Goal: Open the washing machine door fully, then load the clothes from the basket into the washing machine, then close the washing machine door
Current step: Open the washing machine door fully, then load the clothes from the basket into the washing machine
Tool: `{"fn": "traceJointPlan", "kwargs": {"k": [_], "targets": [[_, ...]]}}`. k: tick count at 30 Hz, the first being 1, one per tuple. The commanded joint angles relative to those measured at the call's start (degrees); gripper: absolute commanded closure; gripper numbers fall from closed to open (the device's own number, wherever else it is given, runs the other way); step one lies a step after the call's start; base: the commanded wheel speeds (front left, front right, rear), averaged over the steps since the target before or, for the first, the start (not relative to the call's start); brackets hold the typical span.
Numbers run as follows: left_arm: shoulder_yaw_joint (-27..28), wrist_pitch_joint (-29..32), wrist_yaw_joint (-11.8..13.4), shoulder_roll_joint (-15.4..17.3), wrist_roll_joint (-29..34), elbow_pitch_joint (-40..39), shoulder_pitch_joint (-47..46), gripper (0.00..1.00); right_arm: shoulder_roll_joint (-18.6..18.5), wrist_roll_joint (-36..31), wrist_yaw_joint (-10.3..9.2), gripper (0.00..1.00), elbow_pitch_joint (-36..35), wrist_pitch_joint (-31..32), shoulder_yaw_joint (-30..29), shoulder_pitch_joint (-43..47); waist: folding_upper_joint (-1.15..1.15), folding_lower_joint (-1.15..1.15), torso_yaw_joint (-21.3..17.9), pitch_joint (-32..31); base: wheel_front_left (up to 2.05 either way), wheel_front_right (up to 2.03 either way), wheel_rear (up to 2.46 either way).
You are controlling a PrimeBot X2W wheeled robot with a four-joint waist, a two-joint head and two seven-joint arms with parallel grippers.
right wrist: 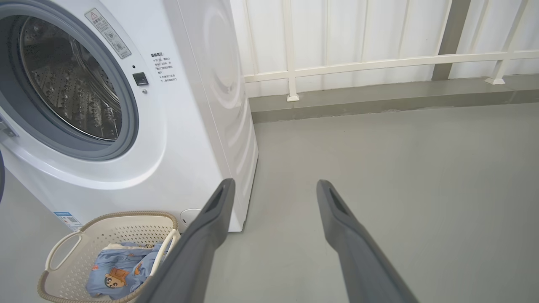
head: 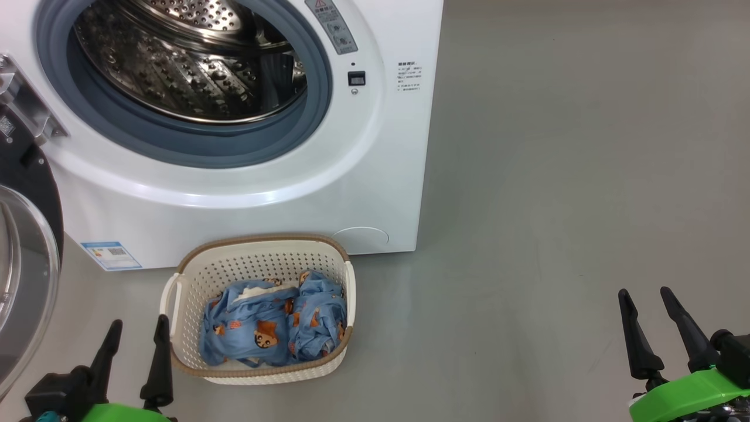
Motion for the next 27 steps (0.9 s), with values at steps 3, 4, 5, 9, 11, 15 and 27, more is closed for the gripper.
{"fn": "traceJointPlan", "kwargs": {"k": [3, 4, 5, 9, 11, 15, 27], "targets": [[1.7, -0.4, -0.1, 1.6, -0.6, -1.5, -1.4, 0.00, -0.7, 0.2, 0.09, 0.00, -1.7, -0.7, 1.1, -0.2, 0.00, 0.00, 0.1, 0.0, 0.00, 0.00, 0.00], [1.6, -0.4, -0.1, 1.6, -0.7, -1.4, -1.4, 0.00, -0.7, 0.2, 0.09, 0.00, -1.7, -0.7, 1.1, -0.1, 0.00, 0.00, 0.1, 0.0, 0.00, 0.00, 0.00], [1.6, -0.4, -0.1, 1.6, -0.8, -1.4, -1.4, 0.00, -0.7, 0.3, 0.09, 0.00, -1.7, -0.7, 1.1, -0.1, 0.00, 0.00, 0.1, 0.0, 0.00, 0.00, 0.00], [1.5, -0.4, -0.1, 1.5, -1.3, -1.1, -1.3, 0.00, -0.7, 0.3, 0.09, 0.00, -1.6, -0.7, 1.2, -0.1, 0.00, 0.00, 0.1, -0.1, 0.00, 0.00, 0.00], [1.6, -0.4, -0.1, 1.4, -1.6, -1.0, -1.4, 0.00, -0.5, 0.2, 0.09, 0.00, -1.7, -0.7, 1.3, -0.2, 0.00, 0.00, 0.1, 0.0, 0.00, 0.00, 0.00], [1.3, -0.4, -0.1, 1.5, -2.4, -1.1, -1.8, 0.00, -0.4, 0.2, 0.09, 0.00, -1.8, -0.7, 1.3, -0.5, 0.00, 0.00, 0.2, 0.3, 0.02, -0.09, 0.07], [0.9, -0.4, -0.1, 2.6, -2.6, -1.5, -2.1, 0.00, 0.2, 0.1, 0.09, 0.00, -1.9, -0.7, 1.5, -1.0, 0.00, 0.00, 0.3, 1.0, 0.72, -1.39, 0.68]]}}
